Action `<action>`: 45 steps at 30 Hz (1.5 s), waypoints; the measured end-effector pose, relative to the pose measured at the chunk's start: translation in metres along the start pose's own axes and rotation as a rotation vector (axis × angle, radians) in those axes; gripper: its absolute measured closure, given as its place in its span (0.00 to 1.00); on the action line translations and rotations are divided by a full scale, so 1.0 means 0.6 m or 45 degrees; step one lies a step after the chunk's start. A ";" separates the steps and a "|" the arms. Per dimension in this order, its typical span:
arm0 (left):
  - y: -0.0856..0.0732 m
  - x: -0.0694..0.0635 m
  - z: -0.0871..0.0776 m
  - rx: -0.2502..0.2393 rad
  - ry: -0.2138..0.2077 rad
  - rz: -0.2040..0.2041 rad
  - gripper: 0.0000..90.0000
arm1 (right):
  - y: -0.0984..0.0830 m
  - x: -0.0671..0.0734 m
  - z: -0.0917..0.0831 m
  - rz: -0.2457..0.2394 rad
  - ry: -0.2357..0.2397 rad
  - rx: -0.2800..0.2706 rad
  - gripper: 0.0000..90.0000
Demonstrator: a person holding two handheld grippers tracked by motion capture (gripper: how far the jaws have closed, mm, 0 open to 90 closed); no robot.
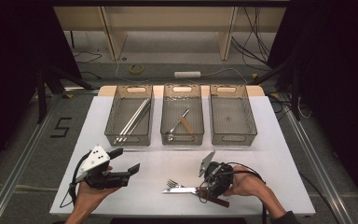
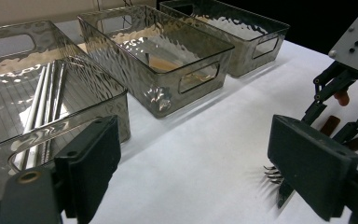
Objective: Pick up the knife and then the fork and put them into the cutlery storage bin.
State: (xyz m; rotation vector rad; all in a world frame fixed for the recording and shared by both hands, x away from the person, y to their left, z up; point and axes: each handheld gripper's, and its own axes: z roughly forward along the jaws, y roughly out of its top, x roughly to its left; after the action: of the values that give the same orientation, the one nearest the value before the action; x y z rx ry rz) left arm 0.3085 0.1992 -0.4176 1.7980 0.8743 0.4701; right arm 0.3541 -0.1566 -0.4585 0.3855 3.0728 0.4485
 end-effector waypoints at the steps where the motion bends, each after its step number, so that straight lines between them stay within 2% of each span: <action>1: 0.000 0.000 0.000 0.000 -0.001 0.000 0.19 | 0.001 0.001 0.002 0.005 -0.002 0.000 0.64; 7: 0.000 -0.001 0.001 0.003 0.000 0.001 0.19 | 0.005 0.005 0.001 -0.028 -0.021 0.026 0.70; 8: 0.000 -0.001 0.002 0.002 -0.001 -0.001 0.19 | 0.006 0.004 0.002 -0.054 -0.021 0.032 0.71; 11: -0.001 -0.001 0.003 0.009 -0.004 0.005 0.19 | 0.006 0.004 0.002 -0.040 -0.021 0.026 0.75; 21: 0.000 -0.002 0.003 0.009 -0.005 0.007 0.19 | 0.010 0.007 0.003 -0.151 -0.015 0.042 0.82; 23: 0.000 -0.002 0.002 0.008 -0.004 0.008 0.19 | 0.010 0.006 0.002 -0.190 -0.010 0.043 0.84; 32: 0.000 -0.002 0.002 0.007 -0.006 0.005 0.19 | 0.008 0.006 0.001 -0.218 -0.004 0.027 0.85; 35: 0.000 -0.002 0.002 0.003 -0.006 0.001 0.19 | 0.005 0.007 -0.002 -0.207 -0.003 0.027 0.85; 45: 0.001 0.000 -0.001 -0.023 -0.014 -0.015 0.19 | 0.001 -0.003 -0.020 -0.137 -0.026 -0.068 0.86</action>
State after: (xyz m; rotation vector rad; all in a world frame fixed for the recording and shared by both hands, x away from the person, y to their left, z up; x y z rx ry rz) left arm 0.3082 0.1994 -0.4171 1.7763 0.8698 0.4593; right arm 0.3552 -0.1600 -0.4472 0.2210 3.0353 0.5182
